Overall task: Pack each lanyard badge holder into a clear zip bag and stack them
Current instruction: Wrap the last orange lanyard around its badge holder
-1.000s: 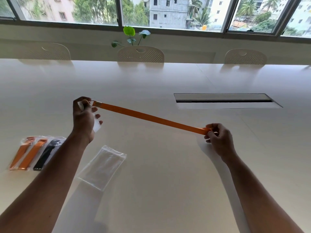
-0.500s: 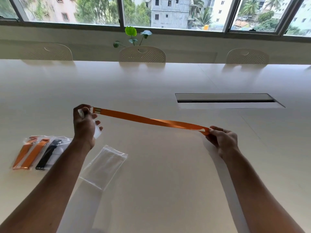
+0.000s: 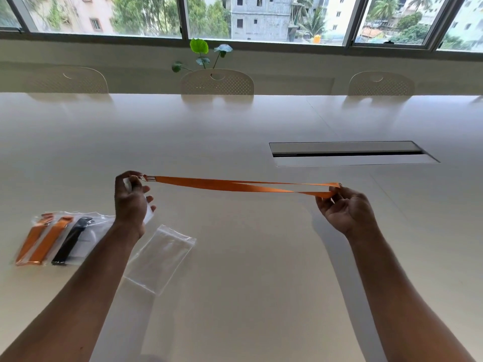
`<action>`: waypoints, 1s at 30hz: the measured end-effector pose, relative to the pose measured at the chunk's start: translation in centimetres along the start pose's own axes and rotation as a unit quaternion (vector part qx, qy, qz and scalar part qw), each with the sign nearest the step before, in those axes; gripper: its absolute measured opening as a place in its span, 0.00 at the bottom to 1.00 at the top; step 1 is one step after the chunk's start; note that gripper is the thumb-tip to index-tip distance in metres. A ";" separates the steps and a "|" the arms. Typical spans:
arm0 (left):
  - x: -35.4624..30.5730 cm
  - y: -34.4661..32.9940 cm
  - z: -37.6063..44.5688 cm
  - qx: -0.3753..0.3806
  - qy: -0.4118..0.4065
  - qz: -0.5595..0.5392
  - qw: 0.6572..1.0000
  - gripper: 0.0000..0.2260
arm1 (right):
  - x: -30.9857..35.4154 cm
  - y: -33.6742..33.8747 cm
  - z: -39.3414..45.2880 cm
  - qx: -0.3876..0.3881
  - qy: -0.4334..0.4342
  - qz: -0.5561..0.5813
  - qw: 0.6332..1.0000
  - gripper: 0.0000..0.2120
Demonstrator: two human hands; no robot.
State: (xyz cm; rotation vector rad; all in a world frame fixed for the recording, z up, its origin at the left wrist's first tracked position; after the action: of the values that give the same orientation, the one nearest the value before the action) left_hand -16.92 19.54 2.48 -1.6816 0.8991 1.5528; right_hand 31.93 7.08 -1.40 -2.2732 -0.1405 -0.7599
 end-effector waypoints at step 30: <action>-1.4 -1.5 -1.1 0.099 0.024 -0.085 0.991 0.09 | 1.5 0.7 0.1 -0.082 0.156 -0.228 0.958 0.04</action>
State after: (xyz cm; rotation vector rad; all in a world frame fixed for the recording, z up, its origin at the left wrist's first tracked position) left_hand -15.17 19.51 4.01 -1.6149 0.8800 1.2725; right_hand 33.42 6.40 -1.05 -2.2635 -0.4788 -1.4044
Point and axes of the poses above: each hand's wrist, its own z-axis towards the middle knuckle, its own y-axis out of the back of the hand, x = y × z, the point moved 10 cm from there along z, towards the middle knuckle, and after that the axes turned 15 degrees about -x, right-handed, at the moved point
